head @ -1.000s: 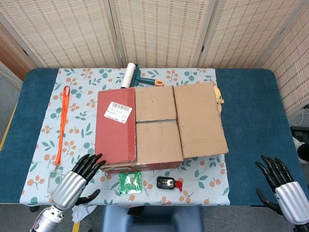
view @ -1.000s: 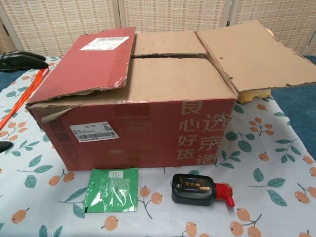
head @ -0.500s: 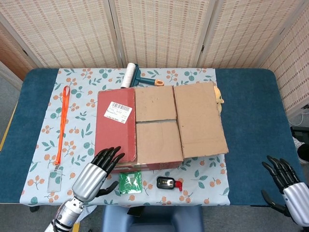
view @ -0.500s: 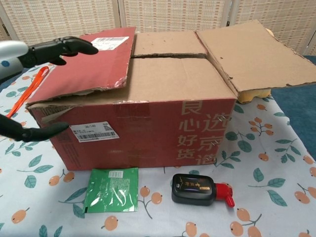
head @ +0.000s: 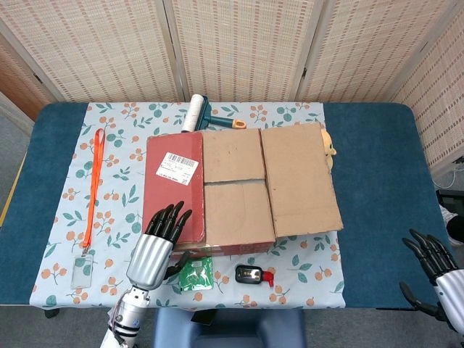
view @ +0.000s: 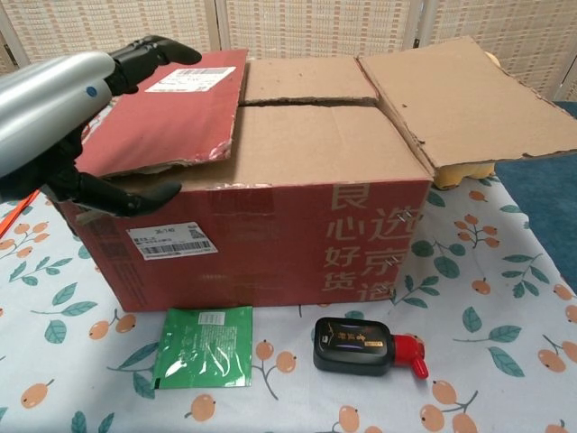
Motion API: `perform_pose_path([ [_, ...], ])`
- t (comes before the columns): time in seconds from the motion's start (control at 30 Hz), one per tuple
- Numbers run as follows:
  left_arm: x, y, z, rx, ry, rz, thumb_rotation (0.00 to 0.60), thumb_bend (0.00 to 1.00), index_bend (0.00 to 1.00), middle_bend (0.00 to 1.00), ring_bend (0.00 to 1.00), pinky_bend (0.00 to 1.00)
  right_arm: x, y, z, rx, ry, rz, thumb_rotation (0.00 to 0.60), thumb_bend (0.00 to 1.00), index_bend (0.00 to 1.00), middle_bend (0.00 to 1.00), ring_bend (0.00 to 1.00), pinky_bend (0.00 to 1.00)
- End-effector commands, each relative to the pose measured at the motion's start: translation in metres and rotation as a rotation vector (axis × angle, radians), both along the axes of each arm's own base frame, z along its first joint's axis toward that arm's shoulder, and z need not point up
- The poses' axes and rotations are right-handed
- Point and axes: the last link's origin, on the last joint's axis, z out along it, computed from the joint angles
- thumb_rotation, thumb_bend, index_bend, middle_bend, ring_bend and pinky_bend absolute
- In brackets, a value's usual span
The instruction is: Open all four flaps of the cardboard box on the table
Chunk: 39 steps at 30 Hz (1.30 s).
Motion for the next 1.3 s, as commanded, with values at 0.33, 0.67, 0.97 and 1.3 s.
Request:
perform_pose_path([
  [0.33,0.0,0.012,-0.016,0.018,0.0,0.047,0.6,0.38,0.0,0.0,0.0,0.15,0.0,0.005,0.001,0.004,0.001,0.013,0.6,0.46,0.0,0.0,0.0,0.0],
  [0.67,-0.001,0.029,-0.021,0.087,0.015,0.066,0.6,0.38,0.0,0.0,0.0,0.15,-0.003,0.007,0.007,-0.025,-0.003,-0.011,0.6,0.46,0.0,0.0,0.0,0.0],
  [0.97,0.008,0.035,-0.019,0.23,0.037,0.018,0.6,0.38,0.0,0.0,0.0,0.14,-0.004,0.008,0.009,-0.054,0.004,-0.035,0.6,0.46,0.0,0.0,0.0,0.0],
  [1.3,0.015,0.036,0.009,0.373,0.159,-0.021,0.6,0.38,0.0,0.0,0.0,0.08,-0.004,0.004,0.005,-0.051,0.024,-0.052,0.6,0.46,0.0,0.0,0.0,0.0],
])
